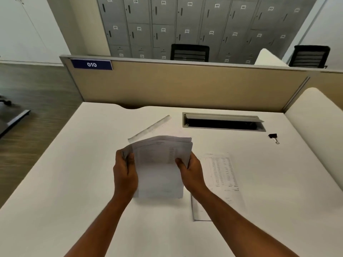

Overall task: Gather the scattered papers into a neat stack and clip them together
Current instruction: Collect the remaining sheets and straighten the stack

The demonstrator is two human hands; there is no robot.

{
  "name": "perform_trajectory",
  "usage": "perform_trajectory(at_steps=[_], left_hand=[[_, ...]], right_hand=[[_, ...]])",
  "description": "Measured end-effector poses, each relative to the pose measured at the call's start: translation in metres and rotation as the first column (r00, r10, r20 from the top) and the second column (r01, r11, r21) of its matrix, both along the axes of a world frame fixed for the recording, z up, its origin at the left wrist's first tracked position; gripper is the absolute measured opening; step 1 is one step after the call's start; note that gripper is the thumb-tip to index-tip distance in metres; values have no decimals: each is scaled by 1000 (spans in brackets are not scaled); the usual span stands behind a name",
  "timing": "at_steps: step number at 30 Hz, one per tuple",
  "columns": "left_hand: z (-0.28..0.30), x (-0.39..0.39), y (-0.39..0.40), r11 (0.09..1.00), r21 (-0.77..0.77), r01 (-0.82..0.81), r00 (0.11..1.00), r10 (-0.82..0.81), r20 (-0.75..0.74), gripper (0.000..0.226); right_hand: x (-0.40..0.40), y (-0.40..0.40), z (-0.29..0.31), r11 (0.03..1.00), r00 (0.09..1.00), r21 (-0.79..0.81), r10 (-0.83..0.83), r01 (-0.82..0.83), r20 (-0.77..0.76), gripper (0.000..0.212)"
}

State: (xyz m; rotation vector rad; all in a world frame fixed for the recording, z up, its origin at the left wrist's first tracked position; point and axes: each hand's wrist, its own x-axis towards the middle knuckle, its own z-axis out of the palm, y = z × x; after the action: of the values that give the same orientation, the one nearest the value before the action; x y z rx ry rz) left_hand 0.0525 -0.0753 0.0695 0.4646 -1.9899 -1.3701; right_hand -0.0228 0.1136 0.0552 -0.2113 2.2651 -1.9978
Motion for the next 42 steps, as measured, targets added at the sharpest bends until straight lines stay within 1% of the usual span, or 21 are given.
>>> perform_trajectory(at_steps=[3, 5, 7, 9, 11, 14, 15, 17, 19, 21, 23, 25, 28, 32, 35, 36, 39, 42], left_hand=[[-2, 3, -2, 1000, -20, -5, 1000, 5, -7, 7], [-11, 9, -4, 1000, -11, 15, 999, -15, 33, 12], [-24, 18, -3, 998, 24, 51, 992, -53, 114, 17], [-34, 27, -1, 998, 34, 55, 988, -59, 144, 21], [-35, 32, 0, 999, 25, 32, 993, -35, 111, 23], [-32, 33, -1, 1000, 17, 3, 995, -5, 97, 26], [-34, 33, -2, 1000, 19, -10, 992, 8, 125, 25], [-40, 33, -5, 999, 33, -34, 979, 26, 204, 22], [-47, 30, -7, 997, 77, -24, 961, 2, 277, 25], [-50, 27, -10, 992, 126, 31, 941, -71, 331, 29], [-54, 25, -15, 989, 135, 66, 916, -113, 384, 29], [-57, 25, -21, 991, 113, 68, 899, -110, 425, 29], [-58, 28, -27, 991, 123, 54, 907, -100, 408, 32], [-52, 26, -25, 981, 195, 17, 938, -83, 337, 37], [-44, 20, -21, 957, 289, -25, 955, -63, 290, 35], [-41, 18, -21, 951, 307, -36, 959, -53, 278, 38], [-38, 15, -24, 949, 313, -36, 962, -52, 269, 43], [-39, 14, -29, 952, 304, -25, 962, -59, 266, 41]], right_hand=[[0, 1, -4, 1000, 1000, -8, -10, 10, -10, 35], [3, 1, -10, 1000, 1000, 21, 16, -16, 6, 42], [8, 1, -21, 995, 996, 75, 57, -62, 66, 40], [11, 0, -30, 993, 993, 98, 50, -61, 106, 32], [13, -1, -29, 998, 998, 61, 15, -20, 69, 27], [16, -6, -24, 1000, 1000, -18, -20, 20, 6, 34], [16, -7, -24, 1000, 1000, -16, -27, 27, 1, 38], [15, -10, -28, 998, 999, 62, -22, 21, 27, 43], [11, -10, -34, 990, 999, 142, -25, 18, 48, 33], [7, -8, -37, 989, 999, 145, -26, 20, 40, 18], [3, -4, -34, 988, 998, 150, -43, 35, 50, 18], [-3, 1, -34, 987, 993, 148, -76, 62, 92, 15], [-8, 9, -36, 986, 982, 145, -108, 86, 156, 13], [-6, 10, -35, 993, 975, 87, -98, 82, 199, 10], [-5, 4, -29, 992, 974, 29, -127, 124, 185, 9], [-5, 3, -27, 990, 976, 18, -139, 138, 170, 9], [-6, 5, -21, 989, 980, 32, -150, 147, 134, 13], [-9, 8, -24, 985, 977, 67, -167, 159, 134, 14]])
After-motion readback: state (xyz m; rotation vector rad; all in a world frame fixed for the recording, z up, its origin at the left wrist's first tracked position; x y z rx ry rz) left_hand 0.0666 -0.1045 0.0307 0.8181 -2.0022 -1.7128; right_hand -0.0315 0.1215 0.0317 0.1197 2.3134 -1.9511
